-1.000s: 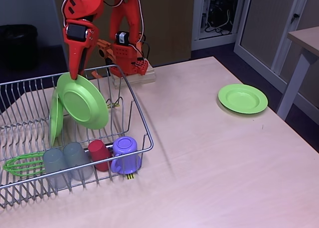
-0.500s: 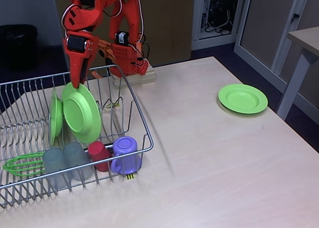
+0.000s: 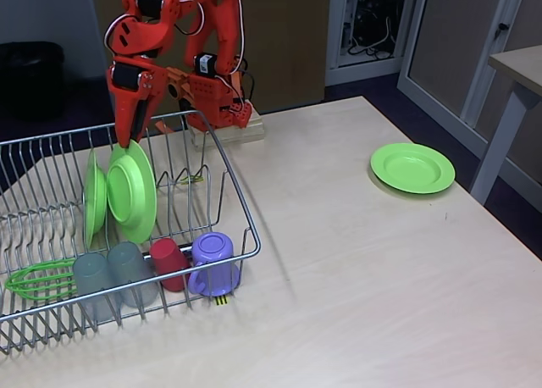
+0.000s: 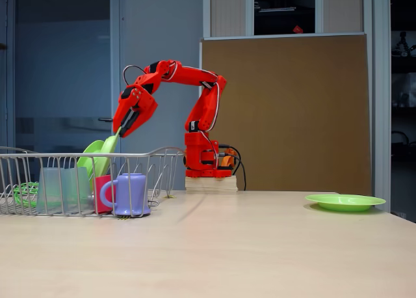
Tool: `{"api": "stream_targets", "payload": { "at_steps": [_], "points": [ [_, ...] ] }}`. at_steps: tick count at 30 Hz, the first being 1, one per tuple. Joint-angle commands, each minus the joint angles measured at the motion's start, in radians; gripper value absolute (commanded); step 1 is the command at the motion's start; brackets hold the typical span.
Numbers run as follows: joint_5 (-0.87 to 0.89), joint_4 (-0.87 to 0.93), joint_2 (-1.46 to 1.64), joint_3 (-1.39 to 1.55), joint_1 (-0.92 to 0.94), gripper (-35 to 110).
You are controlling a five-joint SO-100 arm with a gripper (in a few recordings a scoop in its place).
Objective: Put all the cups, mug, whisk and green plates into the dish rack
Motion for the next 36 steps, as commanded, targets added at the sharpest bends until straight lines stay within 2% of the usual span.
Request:
{"api": "stream_targets", "payload": {
  "at_steps": [1, 17, 36],
  "points": [
    [0.000, -0.012, 0.035, 0.015, 0.040, 0],
    [0.023, -0.146, -0.087, 0.118, 0.072, 0],
    [0.055, 0.041, 0.000, 0.011, 0.071, 0]
  ]
}}
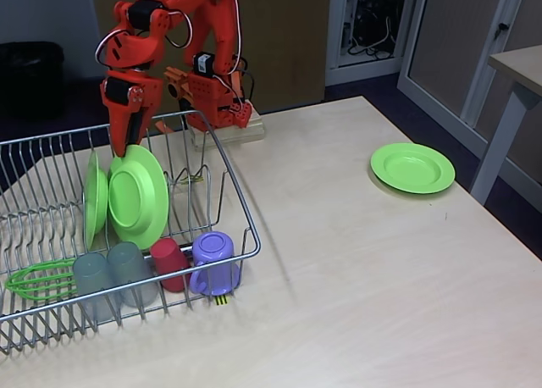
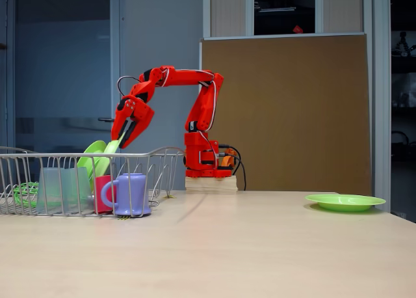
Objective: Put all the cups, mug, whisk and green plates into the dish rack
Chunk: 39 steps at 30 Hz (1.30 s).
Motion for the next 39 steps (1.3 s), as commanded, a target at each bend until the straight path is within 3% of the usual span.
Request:
{"api": "stream_targets", "payload": {
  "at_steps": [1, 8, 17, 25, 39],
  "points": [
    [0.006, 0.051, 0.078, -0.021, 0.018, 0],
    [0.008, 0.077, 0.137, 0.017, 0.046, 0],
    [-0.029, -0.017, 0.084, 0.074, 0.054, 0],
    [-0.114, -0.041, 0.081, 0.107, 0.025, 15],
    [-0.118, 0.041, 0.425, 0.175, -0.184, 17]
  ]
}}
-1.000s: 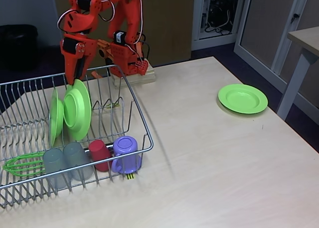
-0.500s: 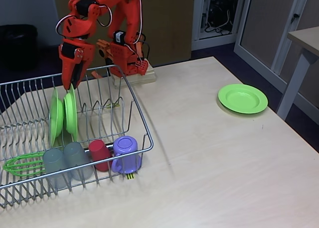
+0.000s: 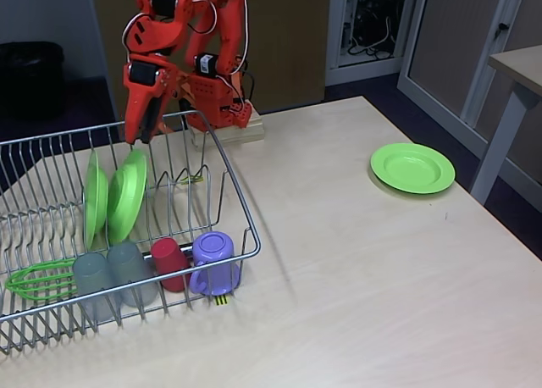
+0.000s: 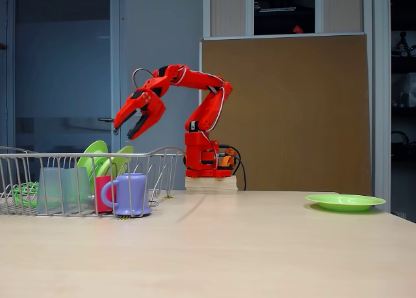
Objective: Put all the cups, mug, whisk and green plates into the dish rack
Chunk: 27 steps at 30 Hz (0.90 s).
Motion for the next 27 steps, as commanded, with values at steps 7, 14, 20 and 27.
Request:
{"api": "stream_targets", "payload": {
  "at_steps": [7, 14, 20, 27],
  "points": [
    [0.178, 0.092, 0.278, 0.110, -0.408, 18],
    [0.477, 0.069, 0.224, 0.129, -0.802, 3],
    [0.769, -0.067, 0.011, 0.081, -1.117, 26],
    [1.131, -0.230, -0.367, -0.038, -1.356, 28]
  ]
}}
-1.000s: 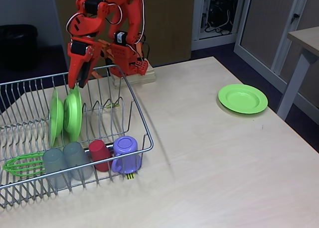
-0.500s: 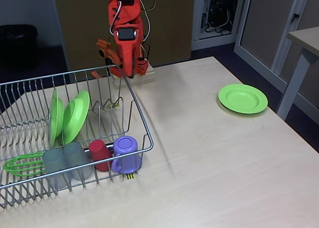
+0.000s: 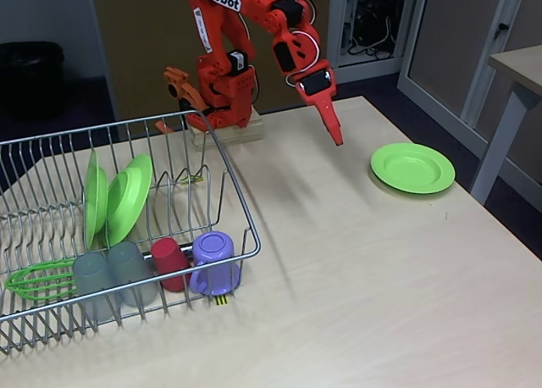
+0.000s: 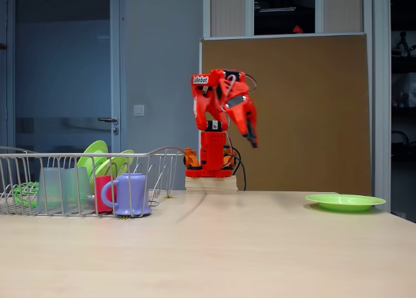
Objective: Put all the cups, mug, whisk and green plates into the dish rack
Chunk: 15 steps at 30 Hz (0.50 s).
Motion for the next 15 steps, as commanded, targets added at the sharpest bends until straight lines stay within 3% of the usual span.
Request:
{"api": "stream_targets", "payload": {
  "at_steps": [1, 15],
  "points": [
    [0.189, -0.040, -0.169, -0.106, -0.120, 28],
    [0.706, -0.253, -0.684, -0.416, -0.331, 35]
  ]
}}
